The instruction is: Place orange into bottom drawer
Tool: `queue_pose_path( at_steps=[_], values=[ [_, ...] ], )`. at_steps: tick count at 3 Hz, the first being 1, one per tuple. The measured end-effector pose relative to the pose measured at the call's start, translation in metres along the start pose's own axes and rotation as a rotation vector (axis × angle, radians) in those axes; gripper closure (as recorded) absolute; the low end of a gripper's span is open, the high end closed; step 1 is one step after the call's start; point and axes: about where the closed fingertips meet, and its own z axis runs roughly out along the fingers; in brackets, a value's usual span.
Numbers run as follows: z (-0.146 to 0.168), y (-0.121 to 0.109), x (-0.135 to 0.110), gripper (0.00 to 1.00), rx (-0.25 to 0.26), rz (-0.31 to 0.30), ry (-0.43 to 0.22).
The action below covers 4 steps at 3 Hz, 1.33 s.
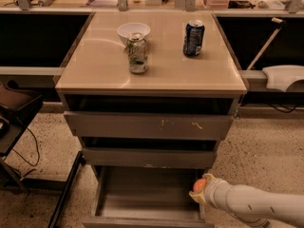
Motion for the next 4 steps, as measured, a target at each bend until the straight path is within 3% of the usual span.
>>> queue_pose_path(
  at_steps=[1,2,3,4],
  values=[
    [0.029,0.004,0.027,1.00,-0.042,0.004,0.018],
    [0.091,0.003,0.073,1.00,-0.135,0.031,0.075],
    [0.151,0.020,0.120,1.00,-0.250,0.084,0.149],
    [0.167,0.031,0.134,1.00,-0.275,0.104,0.158]
  ],
)
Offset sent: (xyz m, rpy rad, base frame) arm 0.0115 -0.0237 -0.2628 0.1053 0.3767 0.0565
